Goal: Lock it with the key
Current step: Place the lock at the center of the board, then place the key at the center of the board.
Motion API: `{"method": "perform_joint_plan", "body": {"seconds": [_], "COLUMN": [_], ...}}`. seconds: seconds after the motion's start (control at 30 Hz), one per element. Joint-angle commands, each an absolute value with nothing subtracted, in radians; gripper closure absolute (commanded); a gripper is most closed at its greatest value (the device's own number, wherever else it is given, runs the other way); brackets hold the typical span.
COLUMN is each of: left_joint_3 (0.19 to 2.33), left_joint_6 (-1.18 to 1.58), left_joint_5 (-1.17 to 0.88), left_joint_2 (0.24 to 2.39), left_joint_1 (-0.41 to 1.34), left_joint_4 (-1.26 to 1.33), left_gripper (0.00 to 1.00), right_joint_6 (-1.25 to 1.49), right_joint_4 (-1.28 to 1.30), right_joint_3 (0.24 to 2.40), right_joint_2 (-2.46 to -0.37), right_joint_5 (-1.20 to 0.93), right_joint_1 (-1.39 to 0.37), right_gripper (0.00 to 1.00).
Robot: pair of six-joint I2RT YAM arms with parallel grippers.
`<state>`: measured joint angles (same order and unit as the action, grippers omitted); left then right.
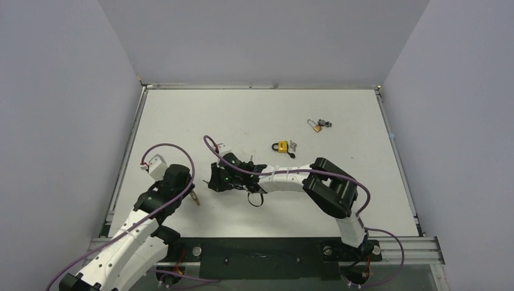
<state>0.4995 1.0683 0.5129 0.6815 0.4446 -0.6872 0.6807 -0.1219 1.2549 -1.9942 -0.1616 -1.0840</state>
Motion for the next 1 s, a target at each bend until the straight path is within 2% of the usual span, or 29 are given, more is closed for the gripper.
{"method": "perform_joint_plan", "body": {"seconds": [0.0,0.13,0.23,0.3,0.33,0.4,0.47,0.8,0.97], "left_joint_3": [0.536,0.576,0.62,0.661,0.691,0.731,0.765,0.918,1.045], "left_joint_6": [1.059,1.032,1.002,0.974,0.953,0.923,0.892,0.748,0.644], "left_joint_5": [0.504,0.497,0.5,0.5,0.499,0.496,0.483,0.368,0.267], "left_joint_2": [0.69,0.684,0.688,0.696,0.699,0.71,0.719,0.765,0.824], "left_joint_1": [0.449,0.448,0.448,0.447,0.447,0.447,0.446,0.446,0.446], "left_joint_4": [-0.642,-0.646,-0.662,-0.671,-0.675,-0.684,-0.682,-0.641,-0.623], "left_gripper": [0.66,0.54,0.49,0.49,0.49,0.48,0.48,0.47,0.47], "right_joint_6": [0.713,0.724,0.732,0.733,0.734,0.736,0.738,0.7,0.658], "right_joint_4": [-0.197,-0.204,-0.209,-0.207,-0.208,-0.215,-0.221,-0.168,-0.106], "right_joint_3": [1.314,1.321,1.325,1.33,1.329,1.326,1.32,1.273,1.227], "right_joint_2": [-2.023,-2.05,-2.063,-2.067,-2.066,-2.061,-2.05,-1.896,-1.764], "right_joint_5": [-0.164,-0.171,-0.177,-0.183,-0.186,-0.194,-0.2,-0.149,-0.094], "right_joint_1": [-1.095,-1.097,-1.098,-1.098,-1.098,-1.098,-1.099,-1.085,-1.055], "right_gripper": [1.0,1.0,1.0,0.91,0.83,0.72,0.65,0.54,0.43]}}
